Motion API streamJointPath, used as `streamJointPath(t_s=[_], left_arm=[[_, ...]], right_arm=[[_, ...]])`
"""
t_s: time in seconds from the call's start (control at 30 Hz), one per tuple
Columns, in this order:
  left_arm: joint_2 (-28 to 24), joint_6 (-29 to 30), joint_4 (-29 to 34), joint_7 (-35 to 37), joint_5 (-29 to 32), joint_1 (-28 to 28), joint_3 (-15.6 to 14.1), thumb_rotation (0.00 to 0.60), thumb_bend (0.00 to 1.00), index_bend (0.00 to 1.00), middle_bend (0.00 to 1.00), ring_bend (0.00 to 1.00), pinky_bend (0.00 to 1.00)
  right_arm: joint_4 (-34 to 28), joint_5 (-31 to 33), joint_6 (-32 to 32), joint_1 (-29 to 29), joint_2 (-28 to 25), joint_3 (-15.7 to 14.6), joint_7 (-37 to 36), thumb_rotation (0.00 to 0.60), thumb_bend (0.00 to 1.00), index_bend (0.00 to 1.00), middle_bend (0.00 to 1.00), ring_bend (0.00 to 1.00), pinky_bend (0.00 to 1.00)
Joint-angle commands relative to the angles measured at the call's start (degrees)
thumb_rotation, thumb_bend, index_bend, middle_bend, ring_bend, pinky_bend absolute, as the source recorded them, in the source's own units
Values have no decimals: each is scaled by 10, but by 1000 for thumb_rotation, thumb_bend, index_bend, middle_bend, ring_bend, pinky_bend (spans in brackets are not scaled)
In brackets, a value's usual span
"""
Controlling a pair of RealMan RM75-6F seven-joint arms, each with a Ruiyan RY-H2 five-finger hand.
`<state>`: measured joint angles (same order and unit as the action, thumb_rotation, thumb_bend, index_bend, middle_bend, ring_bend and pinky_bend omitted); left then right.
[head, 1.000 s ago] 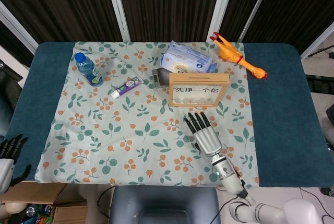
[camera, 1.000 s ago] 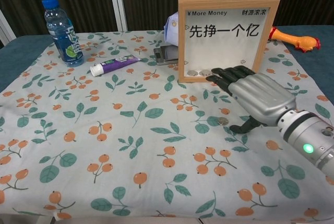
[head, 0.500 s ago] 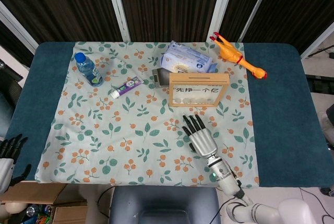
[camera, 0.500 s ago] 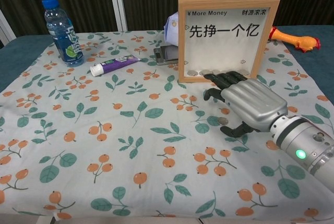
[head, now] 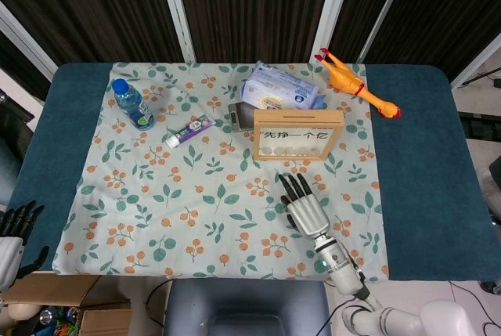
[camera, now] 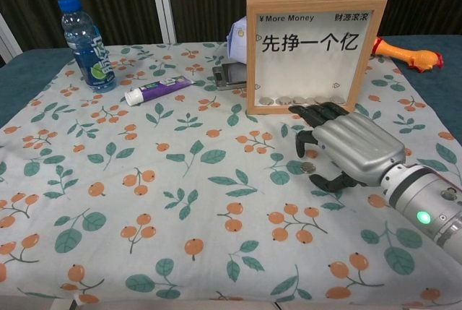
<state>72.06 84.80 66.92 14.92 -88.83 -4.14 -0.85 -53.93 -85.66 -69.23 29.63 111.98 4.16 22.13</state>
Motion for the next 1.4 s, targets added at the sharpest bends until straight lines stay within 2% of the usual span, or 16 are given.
streamJointPath(t_s=[0.03,1.17,1.4], left_arm=[[0,0,0,0,0,0,0,600,377,0,0,0,0],[0,0,-5,6,0,1,-1,600,376,0,0,0,0],[1,-3,-6,6,1,0,0,600,377,0,0,0,0]], right_arm=[[1,1,1,-1,0,1,1,600,240,551,0,0,0],[-8,19,30,2,-2,8,15,600,240,566,0,0,0],[-9,20,32,5,-2,11,15,600,240,612,3,0,0]])
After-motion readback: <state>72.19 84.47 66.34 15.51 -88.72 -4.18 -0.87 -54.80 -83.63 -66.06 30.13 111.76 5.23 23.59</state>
